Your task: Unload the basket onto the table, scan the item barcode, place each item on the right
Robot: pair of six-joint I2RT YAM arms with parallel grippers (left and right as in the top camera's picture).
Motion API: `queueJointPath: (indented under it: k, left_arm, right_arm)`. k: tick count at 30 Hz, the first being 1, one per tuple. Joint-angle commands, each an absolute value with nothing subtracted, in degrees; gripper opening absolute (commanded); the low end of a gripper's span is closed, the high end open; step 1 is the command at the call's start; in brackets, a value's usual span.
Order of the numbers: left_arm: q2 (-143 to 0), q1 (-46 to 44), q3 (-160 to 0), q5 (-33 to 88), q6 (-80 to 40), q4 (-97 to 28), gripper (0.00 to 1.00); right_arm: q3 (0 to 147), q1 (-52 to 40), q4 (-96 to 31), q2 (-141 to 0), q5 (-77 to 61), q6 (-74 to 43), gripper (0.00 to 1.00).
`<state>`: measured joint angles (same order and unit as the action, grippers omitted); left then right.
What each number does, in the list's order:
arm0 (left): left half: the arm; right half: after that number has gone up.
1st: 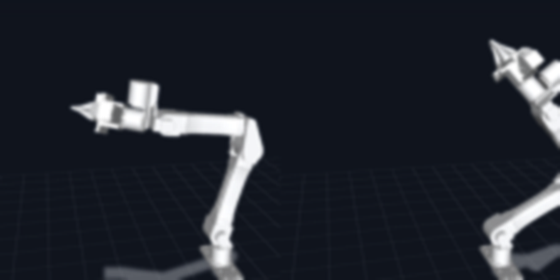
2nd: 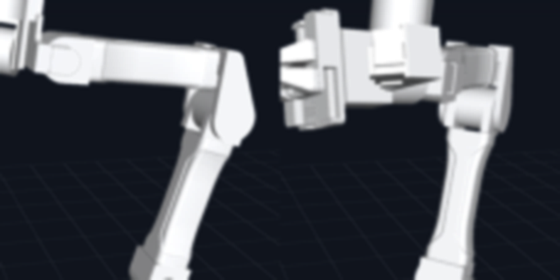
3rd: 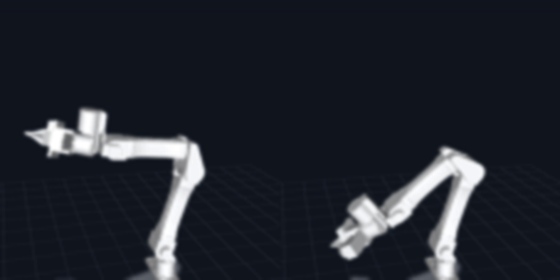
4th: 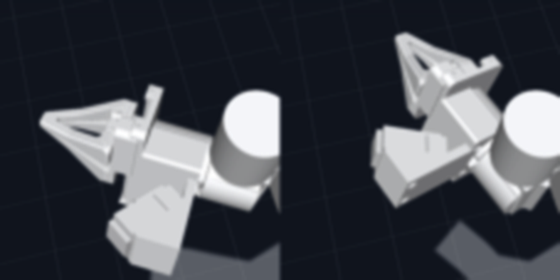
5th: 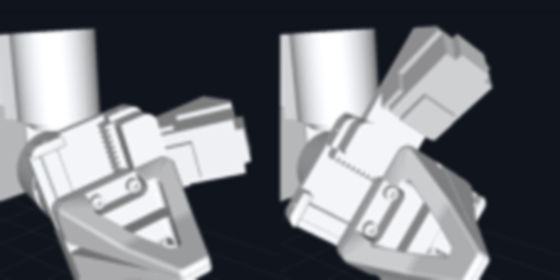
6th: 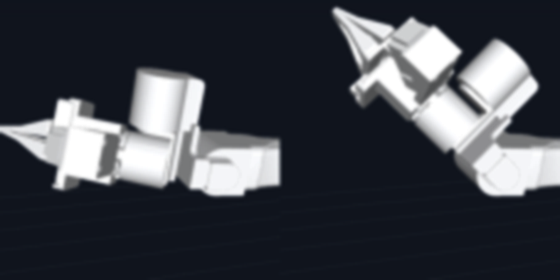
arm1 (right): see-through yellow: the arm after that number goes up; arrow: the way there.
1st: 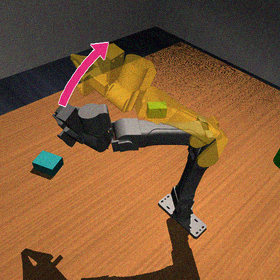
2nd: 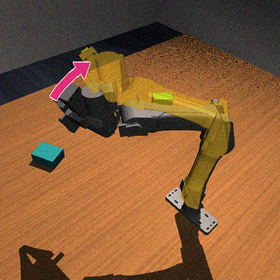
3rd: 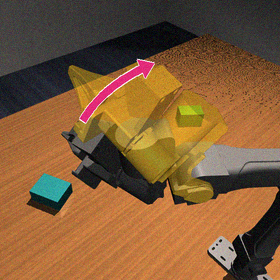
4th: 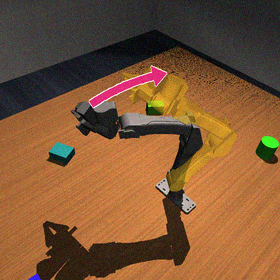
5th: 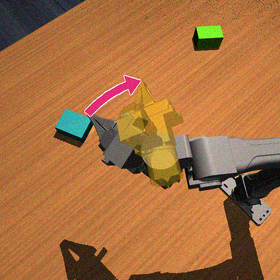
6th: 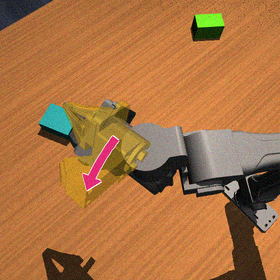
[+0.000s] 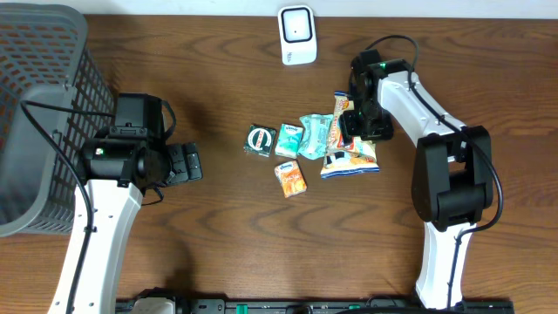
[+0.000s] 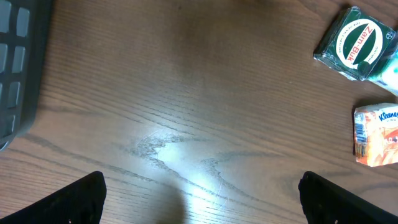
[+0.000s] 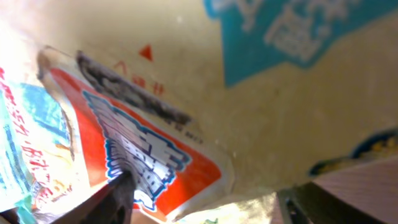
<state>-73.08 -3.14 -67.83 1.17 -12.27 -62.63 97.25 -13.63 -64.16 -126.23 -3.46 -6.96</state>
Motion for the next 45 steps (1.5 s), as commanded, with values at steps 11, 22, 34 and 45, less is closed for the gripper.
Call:
queueJointPath:
  k: [11, 22, 34, 45]
  left_arm:
    - [-73.3, -3.4, -67.5, 0.9, -13.2, -62.7, 0.98]
    - [-73.3, -3.4, -67.5, 0.9, -13.2, -62.7, 0.97]
    - [-73.3, -3.4, -67.5, 0.9, -13.2, -62.7, 0.98]
    - [-73.3, -3.4, -67.5, 0.9, -13.2, -62.7, 0.98]
  right_arm:
    - [109.9, -14.0, -85.5, -127.6, -5.2, -3.8, 0.52]
    - [102.1, -19.7, -81.4, -127.6, -7.7, -4.3, 0.17]
    - [94.6, -19.6, -80.3, -127.6, 3.7, -12.2, 0.47]
    - [107.4, -16.0, -86.2, -127.6, 2.2, -12.1, 0.64]
